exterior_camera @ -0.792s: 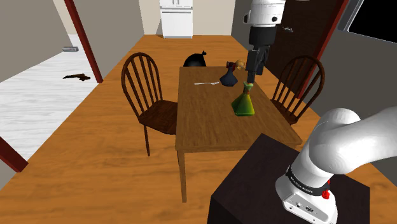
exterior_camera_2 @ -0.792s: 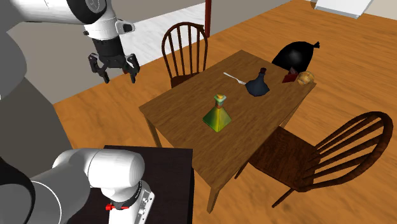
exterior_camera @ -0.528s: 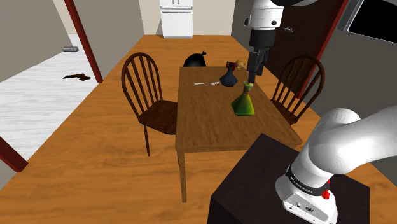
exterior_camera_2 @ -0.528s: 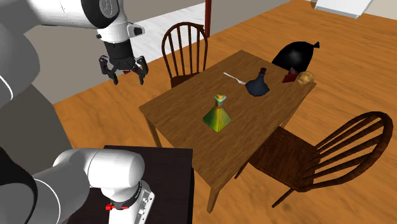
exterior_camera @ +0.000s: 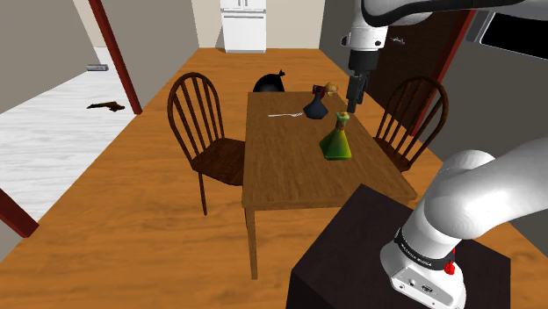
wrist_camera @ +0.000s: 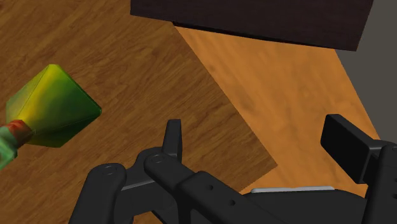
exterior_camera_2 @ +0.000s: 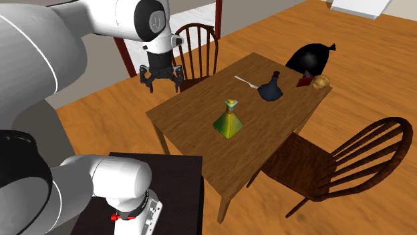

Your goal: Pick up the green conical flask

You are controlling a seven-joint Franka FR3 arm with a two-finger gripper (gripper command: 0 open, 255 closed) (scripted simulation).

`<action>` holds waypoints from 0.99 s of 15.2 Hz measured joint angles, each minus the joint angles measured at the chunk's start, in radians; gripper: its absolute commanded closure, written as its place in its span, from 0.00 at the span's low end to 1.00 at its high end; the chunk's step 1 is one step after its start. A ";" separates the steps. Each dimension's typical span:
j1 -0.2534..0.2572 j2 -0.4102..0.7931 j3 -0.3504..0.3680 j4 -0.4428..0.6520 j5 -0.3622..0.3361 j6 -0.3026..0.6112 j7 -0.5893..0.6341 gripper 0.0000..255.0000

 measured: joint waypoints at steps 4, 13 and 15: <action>-0.009 0.094 -0.081 0.033 -0.026 0.063 -0.104 0.00; -0.016 0.394 -0.267 0.184 0.001 0.204 -0.373 0.00; -0.021 0.481 -0.305 0.235 0.032 0.231 -0.444 0.00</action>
